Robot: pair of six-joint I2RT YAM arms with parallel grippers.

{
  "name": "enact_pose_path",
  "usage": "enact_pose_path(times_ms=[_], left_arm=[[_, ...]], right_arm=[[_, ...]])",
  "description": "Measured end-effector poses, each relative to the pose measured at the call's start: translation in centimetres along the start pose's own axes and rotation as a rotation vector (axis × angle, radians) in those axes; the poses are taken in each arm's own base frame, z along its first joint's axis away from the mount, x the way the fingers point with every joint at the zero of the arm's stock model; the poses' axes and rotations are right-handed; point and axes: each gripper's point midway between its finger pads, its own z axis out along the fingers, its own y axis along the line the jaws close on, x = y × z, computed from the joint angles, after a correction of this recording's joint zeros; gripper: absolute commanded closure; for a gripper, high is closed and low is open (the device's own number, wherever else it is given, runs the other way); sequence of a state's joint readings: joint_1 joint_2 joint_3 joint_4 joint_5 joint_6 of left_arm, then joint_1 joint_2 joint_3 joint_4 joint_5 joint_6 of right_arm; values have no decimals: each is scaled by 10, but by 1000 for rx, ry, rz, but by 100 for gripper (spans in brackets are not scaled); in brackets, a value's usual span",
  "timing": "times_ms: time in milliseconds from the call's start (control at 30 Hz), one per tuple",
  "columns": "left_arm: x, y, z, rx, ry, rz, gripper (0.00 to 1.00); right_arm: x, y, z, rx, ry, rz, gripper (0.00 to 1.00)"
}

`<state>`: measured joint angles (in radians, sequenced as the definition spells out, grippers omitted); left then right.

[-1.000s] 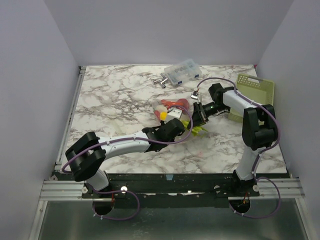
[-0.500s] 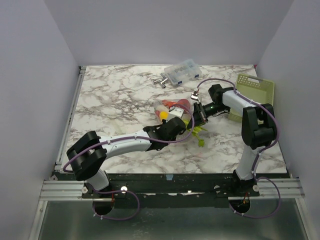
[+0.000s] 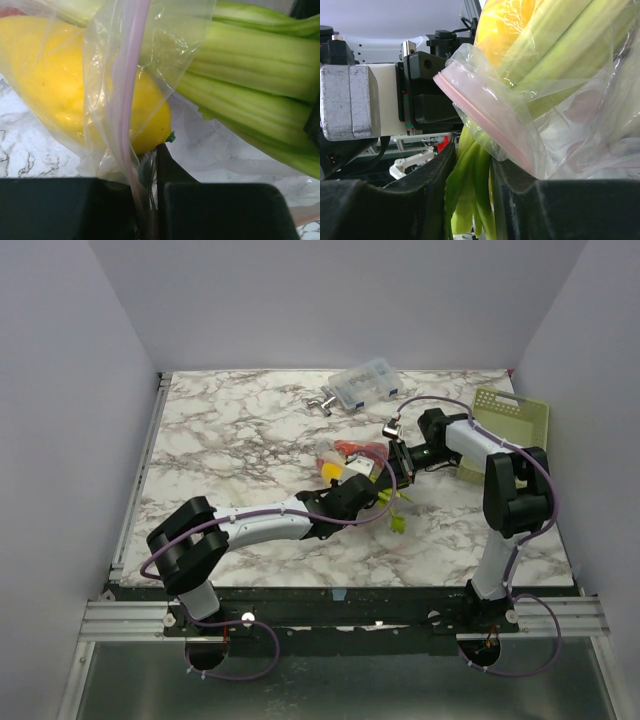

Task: Open the zip-top bag and remove the fake food
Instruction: Pick up the fake vegetable from the zipper food storage bag.

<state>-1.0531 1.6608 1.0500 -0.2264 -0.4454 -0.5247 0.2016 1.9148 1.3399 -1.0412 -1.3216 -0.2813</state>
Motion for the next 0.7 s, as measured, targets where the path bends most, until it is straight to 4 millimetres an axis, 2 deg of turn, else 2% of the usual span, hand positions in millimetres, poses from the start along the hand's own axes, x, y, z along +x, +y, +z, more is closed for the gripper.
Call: enact_pose_path(times_ms=[100,400,533,700], left_arm=[[-1,0,0,2,-1,0,100],[-1,0,0,1,-1,5,100],[-1,0,0,2,-1,5,100],[-1,0,0,2,-1,8,100]], right_arm=[[1,-1,1,-5,2,14,55],[2,-1,1,-15,3,30,55],[2,-1,1,-16,3,32,48],[4,-1,-1,-2,6,28,48]])
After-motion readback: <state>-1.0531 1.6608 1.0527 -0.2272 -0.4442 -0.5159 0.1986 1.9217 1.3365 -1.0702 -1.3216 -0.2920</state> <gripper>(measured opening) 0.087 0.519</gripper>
